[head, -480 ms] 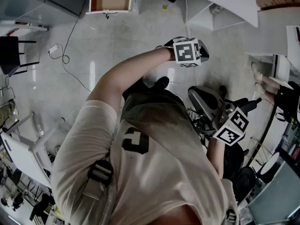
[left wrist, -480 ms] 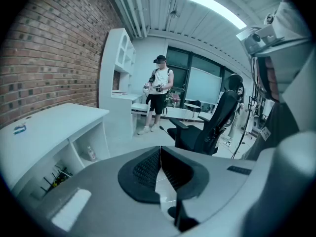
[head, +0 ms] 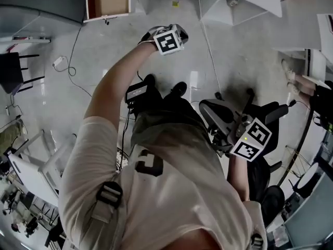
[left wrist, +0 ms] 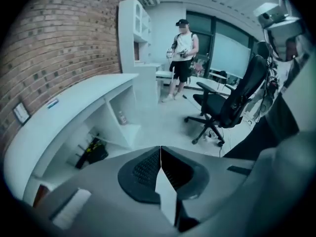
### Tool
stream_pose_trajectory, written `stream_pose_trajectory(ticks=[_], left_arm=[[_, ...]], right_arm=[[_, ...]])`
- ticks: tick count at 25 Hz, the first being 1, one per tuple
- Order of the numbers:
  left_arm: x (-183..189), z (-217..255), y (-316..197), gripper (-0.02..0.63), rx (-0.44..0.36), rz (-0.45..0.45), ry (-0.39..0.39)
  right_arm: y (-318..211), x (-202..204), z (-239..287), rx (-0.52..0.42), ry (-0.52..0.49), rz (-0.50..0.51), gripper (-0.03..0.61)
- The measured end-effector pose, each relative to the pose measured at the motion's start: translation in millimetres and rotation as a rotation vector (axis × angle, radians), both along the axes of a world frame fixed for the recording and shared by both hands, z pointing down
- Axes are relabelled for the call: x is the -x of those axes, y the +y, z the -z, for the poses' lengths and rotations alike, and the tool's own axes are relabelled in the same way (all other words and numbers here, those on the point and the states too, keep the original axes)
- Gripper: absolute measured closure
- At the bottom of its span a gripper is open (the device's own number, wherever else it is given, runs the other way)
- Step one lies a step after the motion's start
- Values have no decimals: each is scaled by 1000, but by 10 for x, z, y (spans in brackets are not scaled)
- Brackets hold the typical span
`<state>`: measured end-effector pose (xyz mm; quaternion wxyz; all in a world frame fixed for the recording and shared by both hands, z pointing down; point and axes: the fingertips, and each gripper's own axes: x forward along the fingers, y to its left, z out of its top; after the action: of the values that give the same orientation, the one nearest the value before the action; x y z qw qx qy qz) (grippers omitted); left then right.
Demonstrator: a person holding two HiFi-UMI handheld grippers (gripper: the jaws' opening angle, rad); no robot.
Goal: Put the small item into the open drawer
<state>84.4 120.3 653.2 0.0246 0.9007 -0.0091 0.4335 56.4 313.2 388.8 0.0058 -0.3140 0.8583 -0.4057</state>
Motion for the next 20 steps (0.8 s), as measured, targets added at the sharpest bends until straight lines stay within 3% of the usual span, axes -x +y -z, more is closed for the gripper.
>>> stream_pose_trajectory(ticks=[2, 5, 7, 10, 13, 17, 20], left_arm=[[504, 94, -150, 607, 29, 100, -25], [1025, 524, -34, 607, 82, 245, 58], [1298, 857, 84, 607, 86, 355, 141], [1558, 1412, 301, 607, 147, 548, 347], [1562, 1804, 603, 607, 217, 650, 503], [1338, 2047, 828, 607, 264, 701, 550], [1080, 2264, 823, 607, 258, 644, 595]], right_arm=[[-21, -12, -54, 4, -15, -8, 574], [-47, -26, -77, 2, -35, -16, 574], [-76, -13, -57, -4, -39, -13, 574], [-128, 31, -43, -15, -18, -3, 574], [-177, 45, -44, -23, -10, -1, 574], [-258, -67, -22, -2, 7, -31, 574], [-348, -192, 7, -11, 40, -61, 574]])
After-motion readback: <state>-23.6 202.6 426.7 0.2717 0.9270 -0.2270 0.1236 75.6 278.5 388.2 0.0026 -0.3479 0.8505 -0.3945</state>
